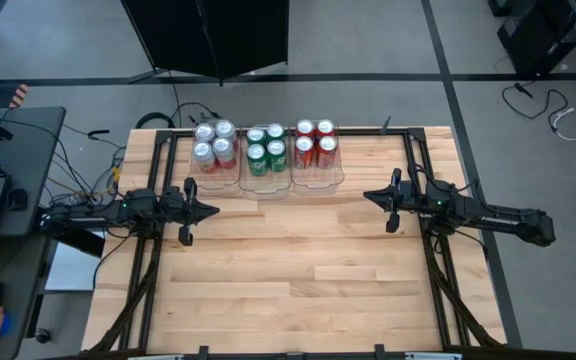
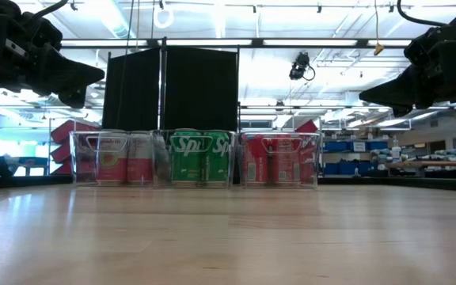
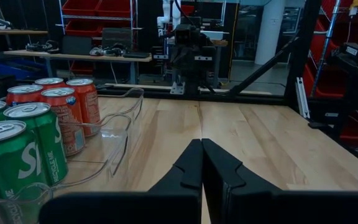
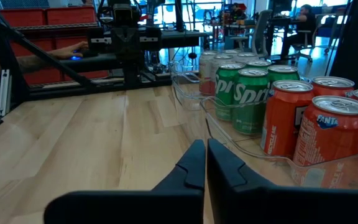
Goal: Sort soda cans
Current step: Return to Home Position
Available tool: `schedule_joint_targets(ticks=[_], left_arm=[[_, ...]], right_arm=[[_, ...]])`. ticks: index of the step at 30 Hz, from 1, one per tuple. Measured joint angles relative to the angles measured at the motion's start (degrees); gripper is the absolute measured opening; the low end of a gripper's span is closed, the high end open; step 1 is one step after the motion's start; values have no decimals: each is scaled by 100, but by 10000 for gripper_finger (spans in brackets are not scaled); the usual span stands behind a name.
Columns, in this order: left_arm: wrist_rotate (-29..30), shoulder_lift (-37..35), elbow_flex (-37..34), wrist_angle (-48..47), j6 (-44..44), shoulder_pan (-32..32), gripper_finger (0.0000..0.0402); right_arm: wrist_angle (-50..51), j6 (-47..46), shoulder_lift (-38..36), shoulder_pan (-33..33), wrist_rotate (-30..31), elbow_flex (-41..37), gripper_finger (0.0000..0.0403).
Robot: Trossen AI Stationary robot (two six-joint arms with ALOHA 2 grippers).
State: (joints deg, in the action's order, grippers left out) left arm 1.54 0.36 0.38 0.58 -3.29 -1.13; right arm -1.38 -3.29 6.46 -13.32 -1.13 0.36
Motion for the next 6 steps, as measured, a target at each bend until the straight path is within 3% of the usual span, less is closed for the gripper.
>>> schedule_joint_targets(ticks=[6], left_arm=[[0,0,0,0,0,-2,6]], right_arm=[[1,0,0,0,0,0,5]])
